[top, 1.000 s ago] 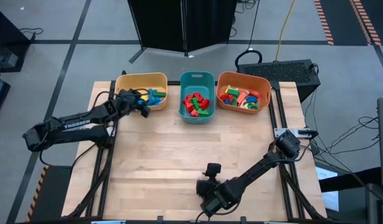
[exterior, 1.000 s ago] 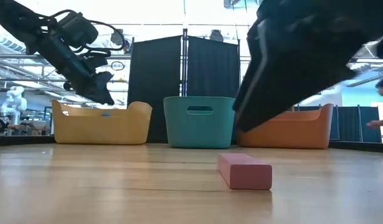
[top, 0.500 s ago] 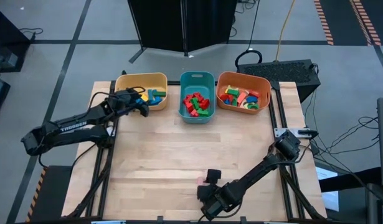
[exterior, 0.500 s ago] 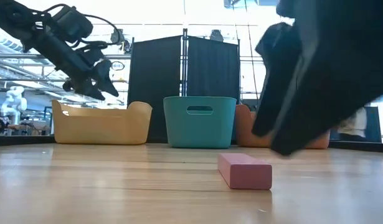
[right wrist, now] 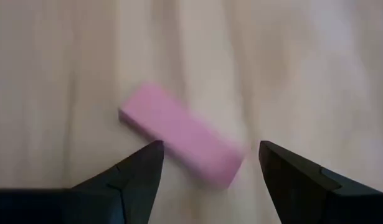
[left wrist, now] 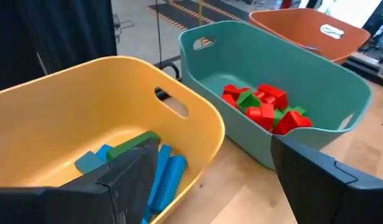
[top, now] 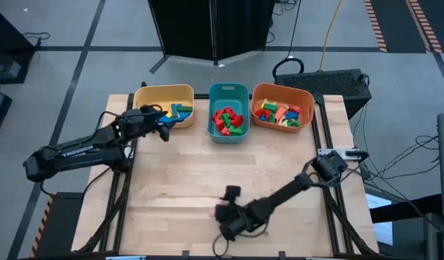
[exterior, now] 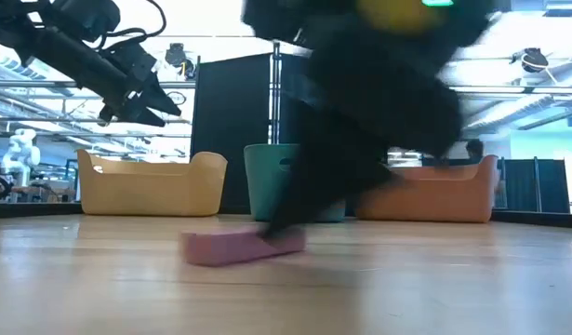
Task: Sort blocks by size
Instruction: Put the pink rectangle block into the yellow bin
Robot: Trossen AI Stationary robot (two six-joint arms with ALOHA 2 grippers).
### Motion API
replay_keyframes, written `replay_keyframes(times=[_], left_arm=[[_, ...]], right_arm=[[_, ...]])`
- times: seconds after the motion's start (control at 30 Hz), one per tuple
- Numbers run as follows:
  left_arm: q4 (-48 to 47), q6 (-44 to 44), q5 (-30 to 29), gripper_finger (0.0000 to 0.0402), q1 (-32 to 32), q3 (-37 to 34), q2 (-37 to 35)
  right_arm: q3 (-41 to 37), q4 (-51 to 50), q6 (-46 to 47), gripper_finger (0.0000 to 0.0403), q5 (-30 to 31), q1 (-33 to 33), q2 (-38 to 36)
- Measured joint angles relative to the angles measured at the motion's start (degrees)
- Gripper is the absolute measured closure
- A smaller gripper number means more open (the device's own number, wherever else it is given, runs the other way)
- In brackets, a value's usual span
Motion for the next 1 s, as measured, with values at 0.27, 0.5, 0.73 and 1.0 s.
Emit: replay_keyframes(times=[0.27, 0.5, 0.73, 1.0], left_arm=[[-1.1, 0.3, 0.7, 0.0102, -5.4, 0.0, -2.0], [-0.6, 3.3, -0.1, 0.0102, -10.3, 0.0, -2.3], [1.0, 4.8, -0.1, 0.0102, -15.7, 0.0, -2.3], [0.9, 6.1, -0.2, 0.0102, -22.4, 0.0, -2.3]], right_arm=[[0.1, 3.9, -4.9, 0.0151, -6.5, -4.3, -0.6], [0.1, 2.0, -9.5, 0.0151, -9.3, -4.2, -0.7], [-1.3, 3.5, -11.9, 0.0152, -16.1, -7.7, -0.7], [-1.6, 4.4, -13.7, 0.0217, -19.3, -8.7, -0.8]])
